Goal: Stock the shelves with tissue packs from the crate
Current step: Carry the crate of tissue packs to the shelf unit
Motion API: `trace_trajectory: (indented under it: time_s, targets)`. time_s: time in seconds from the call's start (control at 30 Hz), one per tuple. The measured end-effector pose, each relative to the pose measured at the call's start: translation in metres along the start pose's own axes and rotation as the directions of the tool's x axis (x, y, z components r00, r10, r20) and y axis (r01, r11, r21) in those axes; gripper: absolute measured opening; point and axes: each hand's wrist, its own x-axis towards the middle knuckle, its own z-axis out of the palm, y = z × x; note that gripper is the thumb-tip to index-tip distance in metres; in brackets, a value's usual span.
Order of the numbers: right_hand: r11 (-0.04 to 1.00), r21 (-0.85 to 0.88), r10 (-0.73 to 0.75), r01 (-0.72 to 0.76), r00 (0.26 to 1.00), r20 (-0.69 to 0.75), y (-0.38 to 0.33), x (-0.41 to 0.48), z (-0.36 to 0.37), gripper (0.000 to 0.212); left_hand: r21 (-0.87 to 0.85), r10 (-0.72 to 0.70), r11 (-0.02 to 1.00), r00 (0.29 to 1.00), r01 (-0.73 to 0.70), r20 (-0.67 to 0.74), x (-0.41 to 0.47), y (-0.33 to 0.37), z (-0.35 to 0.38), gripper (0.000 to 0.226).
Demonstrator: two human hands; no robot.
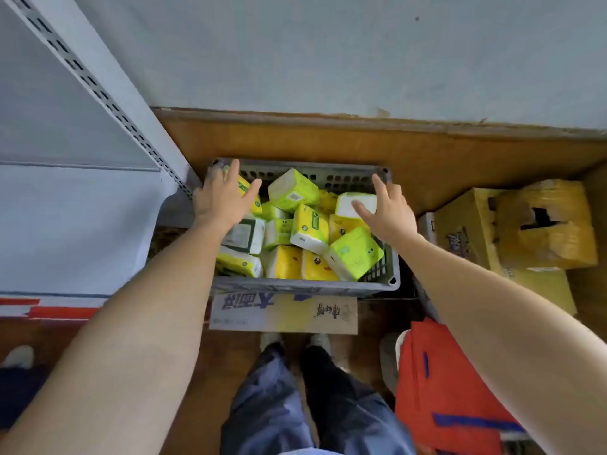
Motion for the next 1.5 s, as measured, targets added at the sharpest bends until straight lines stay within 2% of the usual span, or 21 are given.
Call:
trace_trajectory:
  time_s: [0.13,0.3,0.5,0.63,0.73,1.0,1.17,1.33,1.43,1.5]
  targets:
    - [0.995,-0.070,0.075,-0.074,0.997,0.022,0.016,0.011,0.028,0.076,0.138,-0.051,0.990,0.997,0.042,0.062,0.019,-0.028,0.034,0.070]
    - [0.986,-0.075,0.152,-0.147,0.987,0.055,0.035,0.018,0.061,0.079,0.264,-0.115,0.962,0.982,0.072,0.150,0.026,-0.052,0.070,0.075]
    - [0.979,-0.073,0.196,-0.192,0.979,0.057,0.039,0.021,0.077,0.079,0.172,-0.197,0.971,0.963,0.165,0.185,0.027,-0.064,0.094,0.077]
    - [0.940,0.017,0.340,-0.342,0.938,0.064,0.039,0.025,0.080,0.081,0.117,-0.258,0.964,0.949,0.240,0.179,0.028,-0.064,0.101,0.076]
    - [0.928,0.023,0.369,-0.372,0.926,0.080,0.041,0.027,0.084,0.081,0.051,-0.304,0.953,0.932,0.300,0.196,0.025,-0.065,0.104,0.077]
    - [0.895,0.087,0.432,-0.437,0.899,0.070,0.043,0.033,0.088,0.078,0.072,-0.293,0.956,0.937,0.284,0.190,0.025,-0.073,0.112,0.080]
    - [0.855,0.245,0.464,-0.457,0.885,0.033,0.044,0.037,0.086,0.080,0.073,-0.268,0.963,0.948,0.259,0.172,0.023,-0.081,0.115,0.080]
    - [0.825,0.322,0.480,-0.465,0.877,0.035,0.042,0.022,0.074,0.084,0.102,-0.260,0.964,0.951,0.246,0.166,0.018,-0.078,0.092,0.081]
    - [0.812,0.339,0.494,-0.475,0.869,0.034,0.038,0.010,0.053,0.085,0.026,-0.285,0.958,0.951,0.284,0.119,0.021,-0.070,0.064,0.081]
    - [0.798,0.355,0.512,-0.488,0.858,0.028,0.037,0.001,0.039,0.085,-0.103,-0.350,0.929,0.934,0.356,0.070,0.020,-0.063,0.046,0.086]
